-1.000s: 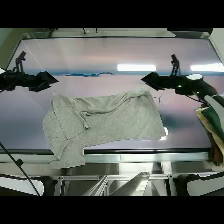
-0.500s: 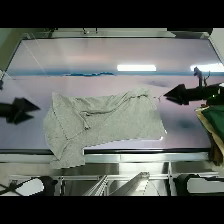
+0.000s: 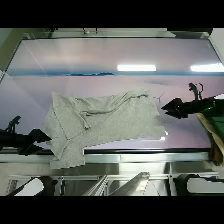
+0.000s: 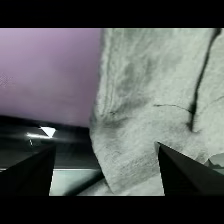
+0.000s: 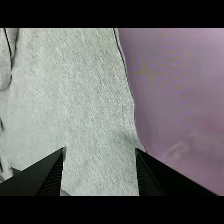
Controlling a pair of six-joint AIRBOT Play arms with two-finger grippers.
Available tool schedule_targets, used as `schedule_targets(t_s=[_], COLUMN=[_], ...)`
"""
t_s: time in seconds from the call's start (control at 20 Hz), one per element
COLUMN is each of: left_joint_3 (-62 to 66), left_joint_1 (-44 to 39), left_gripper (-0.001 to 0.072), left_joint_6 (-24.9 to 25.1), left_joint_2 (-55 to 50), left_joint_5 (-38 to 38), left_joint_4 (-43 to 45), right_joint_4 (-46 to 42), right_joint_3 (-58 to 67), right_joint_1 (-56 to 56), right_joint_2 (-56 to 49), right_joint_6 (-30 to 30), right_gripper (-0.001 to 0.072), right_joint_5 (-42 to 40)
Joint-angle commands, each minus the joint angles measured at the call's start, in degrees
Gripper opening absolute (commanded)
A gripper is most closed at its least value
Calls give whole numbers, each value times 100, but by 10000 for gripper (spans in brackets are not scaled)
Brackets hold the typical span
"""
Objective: Fold the shirts.
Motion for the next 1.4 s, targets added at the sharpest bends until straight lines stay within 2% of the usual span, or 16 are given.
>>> schedule_targets(t_s=[0.0, 0.1, 0.15, 0.2, 0.4, 0.6, 0.75, 0.9, 0.95, 1.0, 1.35], left_joint_3=[-127, 68, 251, 452, 925, 1123, 1281, 1467, 1519, 1558, 1845], left_joint_1=[-111, -278, -337, -372, -92, 345, 437, 339, 275, 212, -33], left_gripper=[584, 221, 80, 19, 19, 19, 19, 19, 19, 19, 19], left_joint_6=[129, 789, 922, 927, 949, 949, 953, 951, 949, 949, 949], left_joint_2=[-669, -1126, -1314, -1488, -1764, -1757, -1757, -1755, -1755, -1755, -1753], left_joint_5=[868, 1202, 1209, 1073, 435, 103, -103, -238, -302, -361, -726], left_joint_4=[-374, -1147, -1274, -1209, -1062, -1078, -1082, -1121, -1119, -1117, -1121], right_joint_4=[264, 343, 323, 299, 136, -984, -951, -748, -654, -573, -463], right_joint_3=[-35, -35, -35, -35, -35, -247, -866, -1320, -1399, -1421, -1423], right_joint_1=[-13, -13, -13, -20, -437, -754, -675, -199, 68, 319, 1342], right_joint_2=[7, 7, 9, 9, 4, -33, -83, -302, -391, -413, -411], right_joint_6=[-221, -308, -308, -323, -116, 398, 404, 404, 389, 295, 354], right_gripper=[501, 500, 500, 500, 500, 500, 499, 498, 450, 372, 360], right_joint_5=[-20, 28, 57, 81, 94, 92, -7, -111, -96, 7, 87])
